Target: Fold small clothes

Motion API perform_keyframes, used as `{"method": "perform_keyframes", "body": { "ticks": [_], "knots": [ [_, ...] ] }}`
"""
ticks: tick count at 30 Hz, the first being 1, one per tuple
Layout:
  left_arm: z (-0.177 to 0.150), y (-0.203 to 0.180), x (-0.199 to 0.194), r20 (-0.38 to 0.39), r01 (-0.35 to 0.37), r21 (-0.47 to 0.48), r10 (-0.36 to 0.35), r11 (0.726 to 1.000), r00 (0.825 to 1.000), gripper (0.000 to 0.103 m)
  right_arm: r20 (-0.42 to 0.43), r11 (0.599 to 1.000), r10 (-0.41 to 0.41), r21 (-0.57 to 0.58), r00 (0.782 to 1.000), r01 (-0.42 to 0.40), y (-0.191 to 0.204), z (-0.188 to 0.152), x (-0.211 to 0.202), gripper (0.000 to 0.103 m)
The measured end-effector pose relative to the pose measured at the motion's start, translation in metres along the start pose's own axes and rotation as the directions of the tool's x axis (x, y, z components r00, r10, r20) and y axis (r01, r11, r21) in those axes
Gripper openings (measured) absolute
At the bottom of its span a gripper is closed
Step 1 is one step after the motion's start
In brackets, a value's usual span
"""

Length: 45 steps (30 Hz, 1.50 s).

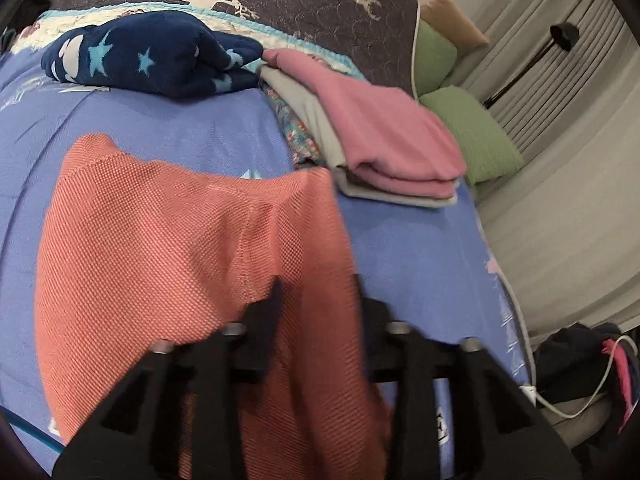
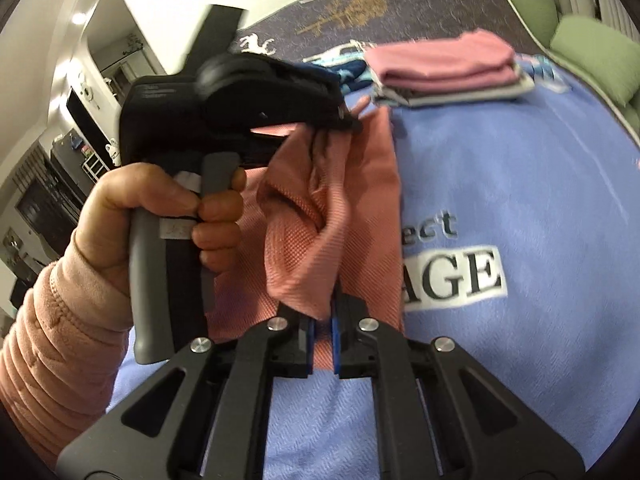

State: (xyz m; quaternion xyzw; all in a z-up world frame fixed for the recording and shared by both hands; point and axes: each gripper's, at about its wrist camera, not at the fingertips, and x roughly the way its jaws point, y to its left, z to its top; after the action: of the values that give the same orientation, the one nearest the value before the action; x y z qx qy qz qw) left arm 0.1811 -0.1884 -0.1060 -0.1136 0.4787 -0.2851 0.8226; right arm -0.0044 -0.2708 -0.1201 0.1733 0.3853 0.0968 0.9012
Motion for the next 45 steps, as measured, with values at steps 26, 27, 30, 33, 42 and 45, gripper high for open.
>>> {"method": "perform_keyframes", "body": {
  "ticks": [26,27,30,33,42,45],
  "knots": [
    [-0.106,0.04,-0.129,0.197,-0.304,0.29,0.254,0.908,0.947,0.076,0.076,0.996,0.082,-0.024,0.994,-0.08,0.001,0.006,-0.04,0.021],
    [-0.109,0.039,-0.126,0.195,-0.33,0.31,0.28,0.892,0.94,0.076,0.066,0.997,0.081,-0.023,0.995,-0.08,0.003,0.008,-0.036,0.019],
    [-0.117,0.035,-0.127,0.202,-0.366,0.348,0.312,0.863,0.928,0.076,0.009,0.999,0.01,0.036,1.0,-0.01,-0.006,0.01,-0.018,0.019],
    [-0.13,0.031,-0.139,0.218,-0.347,0.385,0.281,0.855,0.935,0.076,-0.018,0.996,0.019,0.089,1.0,-0.017,-0.02,0.004,-0.016,0.02],
    [-0.191,0.0,-0.139,0.236,-0.377,0.667,0.298,0.643,0.925,0.065,-0.03,0.998,0.065,0.028,0.997,-0.064,-0.018,-0.008,-0.028,0.043],
    [-0.193,0.0,-0.131,0.247,-0.415,0.667,0.342,0.619,0.907,0.061,-0.042,0.999,0.034,0.021,0.999,-0.033,-0.013,-0.008,-0.022,0.043]
  ]
}}
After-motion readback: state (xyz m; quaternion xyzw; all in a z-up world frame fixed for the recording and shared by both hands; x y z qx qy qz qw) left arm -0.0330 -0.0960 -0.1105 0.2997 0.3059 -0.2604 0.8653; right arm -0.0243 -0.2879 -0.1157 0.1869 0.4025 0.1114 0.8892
